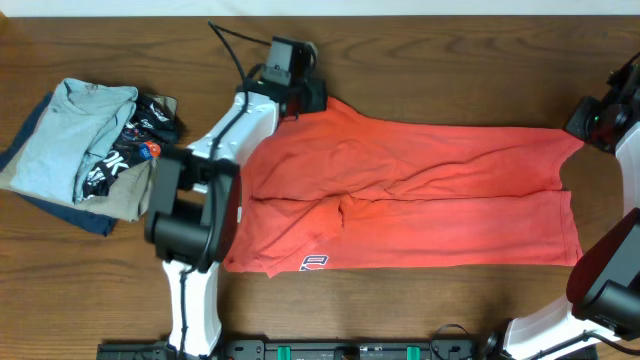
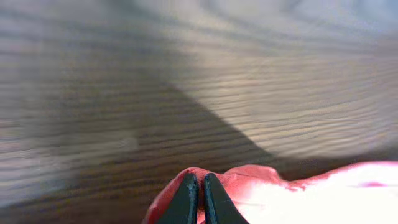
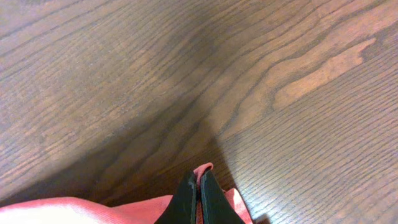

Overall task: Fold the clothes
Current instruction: 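Pull the far corners outward to straighten the folded shirt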

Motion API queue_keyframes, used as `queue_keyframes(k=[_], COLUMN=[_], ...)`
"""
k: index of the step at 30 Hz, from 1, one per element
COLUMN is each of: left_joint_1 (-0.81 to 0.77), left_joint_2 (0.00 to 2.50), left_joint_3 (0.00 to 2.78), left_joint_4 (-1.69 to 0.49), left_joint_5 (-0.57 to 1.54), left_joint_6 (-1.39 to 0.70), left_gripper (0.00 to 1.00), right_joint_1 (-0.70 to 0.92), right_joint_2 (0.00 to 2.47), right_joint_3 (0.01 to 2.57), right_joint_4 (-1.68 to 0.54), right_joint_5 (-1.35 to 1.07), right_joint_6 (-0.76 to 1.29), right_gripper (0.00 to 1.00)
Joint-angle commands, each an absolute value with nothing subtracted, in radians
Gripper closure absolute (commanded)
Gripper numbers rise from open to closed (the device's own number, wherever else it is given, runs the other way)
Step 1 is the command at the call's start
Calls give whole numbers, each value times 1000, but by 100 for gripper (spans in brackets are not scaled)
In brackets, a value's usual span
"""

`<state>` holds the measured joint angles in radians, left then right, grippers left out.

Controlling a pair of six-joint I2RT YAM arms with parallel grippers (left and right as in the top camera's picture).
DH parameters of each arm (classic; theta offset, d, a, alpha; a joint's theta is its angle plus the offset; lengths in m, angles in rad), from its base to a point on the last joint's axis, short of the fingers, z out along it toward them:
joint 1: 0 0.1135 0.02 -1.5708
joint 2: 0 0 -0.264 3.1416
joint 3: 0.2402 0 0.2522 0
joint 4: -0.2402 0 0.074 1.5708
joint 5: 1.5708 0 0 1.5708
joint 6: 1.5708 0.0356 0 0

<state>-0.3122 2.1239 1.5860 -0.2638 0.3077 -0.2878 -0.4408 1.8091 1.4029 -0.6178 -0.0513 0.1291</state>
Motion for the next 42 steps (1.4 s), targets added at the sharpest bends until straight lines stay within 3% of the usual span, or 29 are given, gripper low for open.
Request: queue_keyframes(k=[1, 13, 19, 26, 35, 37, 38, 42], left_joint_1=[-313, -311, -310, -315, -427, -450, -455, -455], left_joint_2=[2070, 2029, 1868, 1666, 1633, 1633, 1633, 1635], left_joint_3=[1620, 1619, 1619, 1619, 1588, 1564, 1556, 1536], left_joint_4=[-297, -564, -662, -937, -1152, -1151, -1151, -1151], left_joint_5=[302, 302, 302, 302, 302, 290, 269, 136], left_joint_6=[-290, -289, -290, -347, -409, -409, -409, -410], left_gripper=[94, 94, 94, 94, 93, 85, 76, 69], right_joint_1=[-430, -435, -458, -458, -458, -458, -458, -458], right_joint_2=[1814, 1814, 1814, 1814, 1814, 1814, 1814, 1814], right_joint_3=[1406, 1405, 1405, 1405, 1405, 1405, 1405, 1405], right_joint_4=[-621, -647, -665, -726, -792, -797, -799, -805], right_joint_5=[-41, 41, 21, 22, 22, 22, 22, 22], right_joint_6=[133, 133, 133, 134, 134, 134, 134, 133], right_gripper=[99, 99, 99, 99, 99, 99, 99, 99])
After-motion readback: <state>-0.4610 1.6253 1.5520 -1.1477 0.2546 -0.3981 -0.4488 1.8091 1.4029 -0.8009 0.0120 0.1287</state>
